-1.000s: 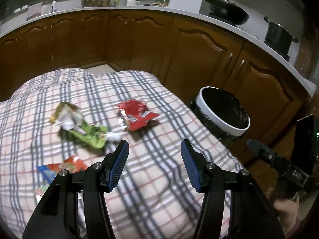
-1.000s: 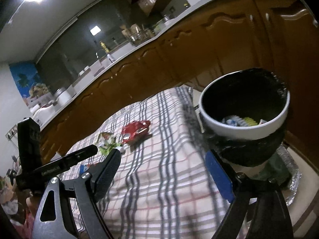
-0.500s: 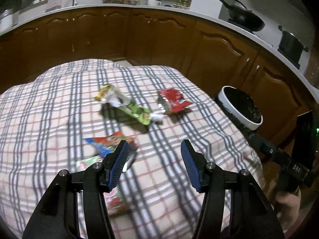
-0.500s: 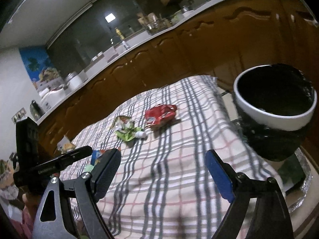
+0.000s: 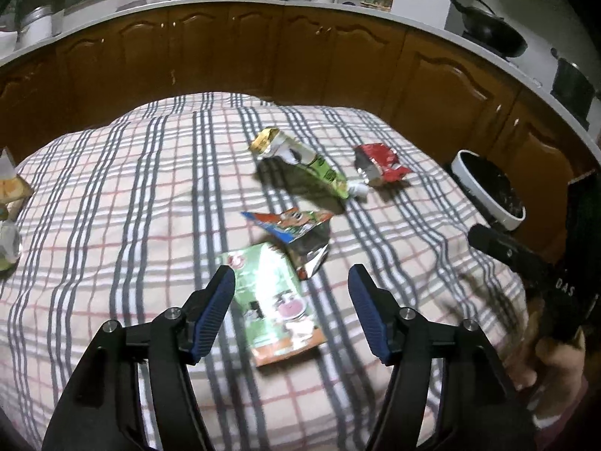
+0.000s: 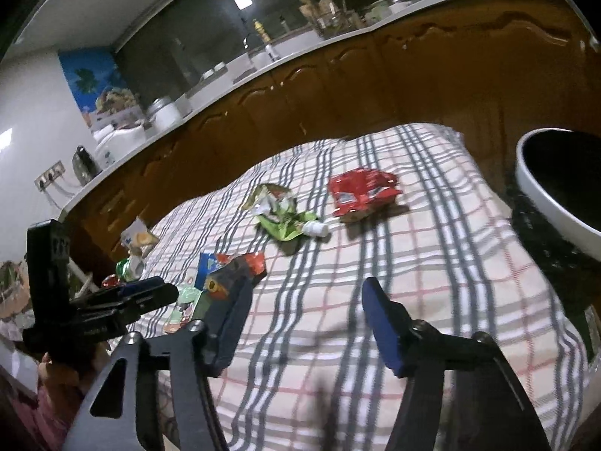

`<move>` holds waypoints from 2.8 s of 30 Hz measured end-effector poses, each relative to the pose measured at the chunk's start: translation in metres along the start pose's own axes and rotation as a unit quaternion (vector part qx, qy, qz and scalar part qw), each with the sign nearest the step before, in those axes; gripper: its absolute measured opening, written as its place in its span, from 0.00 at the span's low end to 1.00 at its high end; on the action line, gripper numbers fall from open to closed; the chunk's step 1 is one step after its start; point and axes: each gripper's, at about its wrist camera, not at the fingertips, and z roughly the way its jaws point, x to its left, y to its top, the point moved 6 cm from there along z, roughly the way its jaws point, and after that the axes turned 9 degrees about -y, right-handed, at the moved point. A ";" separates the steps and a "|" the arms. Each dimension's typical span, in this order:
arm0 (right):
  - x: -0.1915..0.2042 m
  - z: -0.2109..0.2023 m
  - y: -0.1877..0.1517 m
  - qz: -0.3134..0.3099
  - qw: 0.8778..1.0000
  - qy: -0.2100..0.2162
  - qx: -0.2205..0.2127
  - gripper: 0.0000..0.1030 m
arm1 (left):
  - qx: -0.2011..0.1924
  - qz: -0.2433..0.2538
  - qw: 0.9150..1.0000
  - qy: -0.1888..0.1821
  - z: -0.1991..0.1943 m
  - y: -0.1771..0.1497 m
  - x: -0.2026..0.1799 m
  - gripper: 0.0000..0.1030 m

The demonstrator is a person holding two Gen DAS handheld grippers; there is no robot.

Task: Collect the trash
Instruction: 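Grasp the green milk carton with the left gripper while the right grasps the cartoon snack bag, then carry the milk carton and snack bag over the bin and release both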

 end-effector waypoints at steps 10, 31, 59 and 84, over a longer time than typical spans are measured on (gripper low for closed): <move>0.043 0.051 0.001 -0.052 0.997 0.033 0.056 0.44 | 0.042 0.003 0.999 0.021 0.025 -0.020 0.010 0.66; 0.060 0.100 0.007 -0.100 0.991 0.021 0.083 0.00 | 0.038 0.013 0.999 0.002 0.034 -0.021 0.015 0.48; -0.126 -0.059 0.031 0.056 0.992 -0.110 -0.033 0.00 | 0.010 0.120 0.982 -0.143 0.061 0.043 -0.148 0.44; -0.248 -0.072 0.066 0.121 0.969 -0.213 -0.020 0.00 | 0.038 0.182 0.962 -0.201 0.128 0.116 -0.278 0.44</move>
